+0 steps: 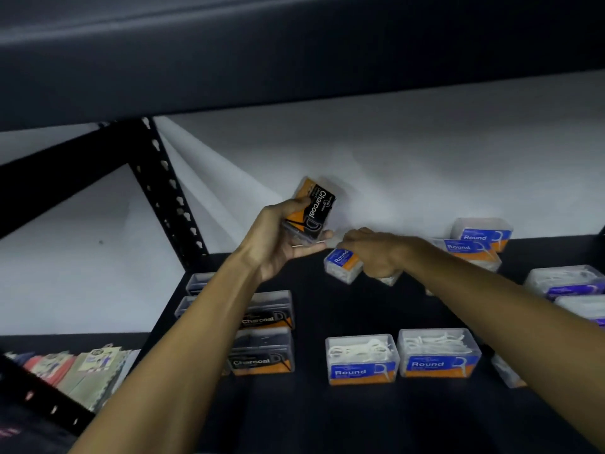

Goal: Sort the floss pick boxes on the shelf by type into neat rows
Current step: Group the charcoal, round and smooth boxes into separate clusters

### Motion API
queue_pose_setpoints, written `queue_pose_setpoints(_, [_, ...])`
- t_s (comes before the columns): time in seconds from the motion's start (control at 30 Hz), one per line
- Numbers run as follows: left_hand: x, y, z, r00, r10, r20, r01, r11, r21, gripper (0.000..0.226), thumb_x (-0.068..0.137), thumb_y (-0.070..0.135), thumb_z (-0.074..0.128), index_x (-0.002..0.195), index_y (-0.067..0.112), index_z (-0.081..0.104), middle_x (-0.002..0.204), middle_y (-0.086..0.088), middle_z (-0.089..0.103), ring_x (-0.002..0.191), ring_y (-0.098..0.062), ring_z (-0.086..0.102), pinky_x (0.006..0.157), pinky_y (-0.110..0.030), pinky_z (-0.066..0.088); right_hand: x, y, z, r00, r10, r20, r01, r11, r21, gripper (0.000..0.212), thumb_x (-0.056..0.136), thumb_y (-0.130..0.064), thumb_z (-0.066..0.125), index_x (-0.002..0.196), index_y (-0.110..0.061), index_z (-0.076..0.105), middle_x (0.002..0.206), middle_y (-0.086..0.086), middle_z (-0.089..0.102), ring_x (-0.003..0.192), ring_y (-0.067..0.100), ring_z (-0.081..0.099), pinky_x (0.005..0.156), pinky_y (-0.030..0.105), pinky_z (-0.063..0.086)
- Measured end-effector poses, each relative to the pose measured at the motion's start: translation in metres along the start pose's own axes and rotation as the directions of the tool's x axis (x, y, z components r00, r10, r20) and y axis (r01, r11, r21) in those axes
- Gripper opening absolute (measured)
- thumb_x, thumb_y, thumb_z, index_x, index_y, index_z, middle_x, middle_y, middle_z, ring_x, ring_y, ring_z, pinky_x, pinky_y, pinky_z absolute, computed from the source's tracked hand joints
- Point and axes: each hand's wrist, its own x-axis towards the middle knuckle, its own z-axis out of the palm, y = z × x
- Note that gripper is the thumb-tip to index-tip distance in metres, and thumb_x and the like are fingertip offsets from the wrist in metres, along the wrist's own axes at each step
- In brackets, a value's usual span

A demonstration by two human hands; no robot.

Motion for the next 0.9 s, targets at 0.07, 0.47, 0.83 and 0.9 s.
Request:
queue_pose_setpoints(0.07, [-0.006, 0.001, -0.006, 0.999, 0.012, -0.035, -0.012, 1.000, 0.006, 0.038, 0.095, 0.025, 0.054, 0.126, 0.003, 0.057, 0.113, -0.021, 0.067, 0.103, -0.037, 0.068, 0.077, -0.041, 0.061, 0.008, -0.001, -0.001, 0.998, -0.013, 0.057, 0.016, 0.998, -0.060, 0.078, 0.081, -0.007, 0.060, 0.148, -0.022, 0.024, 0.147, 0.004, 0.030, 0.133, 0.023, 0.031, 0.108, 0.042, 0.034])
queue_pose_setpoints(0.47, [-0.019, -0.001, -0.024, 0.989, 0.032, -0.142, -0.005, 0.983, 0.183, 0.028, 0.097, 0.026, 0.053, 0.114, 0.005, 0.060, 0.087, -0.011, 0.072, 0.087, -0.034, 0.072, 0.061, -0.035, 0.059, 0.019, -0.003, 0.006, 0.997, -0.068, -0.026, 0.060, 0.973, -0.222, 0.075, 0.081, -0.020, 0.067, 0.145, -0.019, 0.028, 0.145, 0.009, 0.026, 0.131, 0.025, 0.029, 0.102, 0.037, 0.033])
queue_pose_setpoints(0.83, [-0.014, -0.002, -0.017, 0.968, 0.142, -0.209, -0.004, 0.837, 0.548, 0.021, 0.088, 0.018, 0.066, 0.105, 0.007, 0.061, 0.095, -0.018, 0.072, 0.079, -0.022, 0.071, 0.061, -0.026, 0.055, 0.004, 0.002, 0.007, 0.962, -0.001, -0.272, 0.058, 0.978, 0.201, 0.084, 0.073, -0.045, 0.074, 0.140, -0.023, 0.029, 0.128, 0.004, 0.046, 0.111, 0.022, 0.049, 0.091, 0.039, 0.045])
queue_pose_setpoints(0.9, [-0.011, -0.003, -0.019, 0.945, 0.194, -0.263, -0.032, 0.856, 0.516, 0.028, 0.086, 0.020, 0.070, 0.110, 0.011, 0.061, 0.097, -0.012, 0.074, 0.081, -0.020, 0.073, 0.062, -0.026, 0.054, -0.002, 0.005, 0.006, 0.948, 0.032, -0.317, 0.052, 0.966, 0.255, 0.078, 0.069, -0.045, 0.076, 0.132, -0.022, 0.037, 0.123, 0.003, 0.047, 0.106, 0.019, 0.049, 0.087, 0.037, 0.046])
